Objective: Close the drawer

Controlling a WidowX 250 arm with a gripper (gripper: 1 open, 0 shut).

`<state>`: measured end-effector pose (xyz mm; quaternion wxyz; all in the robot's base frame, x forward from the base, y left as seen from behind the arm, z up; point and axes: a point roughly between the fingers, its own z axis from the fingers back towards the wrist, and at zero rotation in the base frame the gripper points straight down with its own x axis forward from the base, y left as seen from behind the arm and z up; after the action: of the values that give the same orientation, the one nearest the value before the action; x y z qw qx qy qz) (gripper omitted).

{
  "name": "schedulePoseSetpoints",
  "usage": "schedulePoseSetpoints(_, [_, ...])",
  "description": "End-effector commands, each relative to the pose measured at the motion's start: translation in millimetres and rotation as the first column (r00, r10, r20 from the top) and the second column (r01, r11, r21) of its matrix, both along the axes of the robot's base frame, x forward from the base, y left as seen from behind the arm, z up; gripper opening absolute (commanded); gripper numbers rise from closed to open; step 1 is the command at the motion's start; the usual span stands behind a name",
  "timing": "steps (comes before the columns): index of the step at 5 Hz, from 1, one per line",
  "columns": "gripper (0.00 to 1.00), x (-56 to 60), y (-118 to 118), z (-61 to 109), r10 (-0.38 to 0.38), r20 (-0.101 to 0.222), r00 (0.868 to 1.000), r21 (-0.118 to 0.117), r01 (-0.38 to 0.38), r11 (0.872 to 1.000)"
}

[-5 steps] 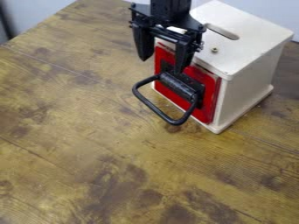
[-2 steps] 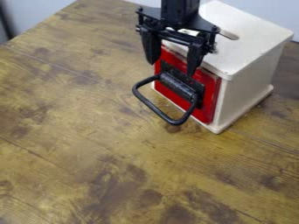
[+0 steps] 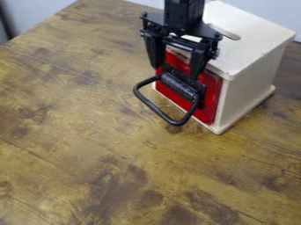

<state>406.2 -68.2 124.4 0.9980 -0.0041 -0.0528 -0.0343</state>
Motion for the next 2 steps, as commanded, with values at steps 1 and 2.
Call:
schedulePoseSetpoints(1, [1.00, -2.5, 21, 43.0, 0.059, 0.077, 0.995, -0.010, -0.058, 0.998])
schedulePoseSetpoints(2, [1.00, -5.5, 18, 55.5, 0.051, 0.105, 0.993, -0.010, -0.051, 0.999])
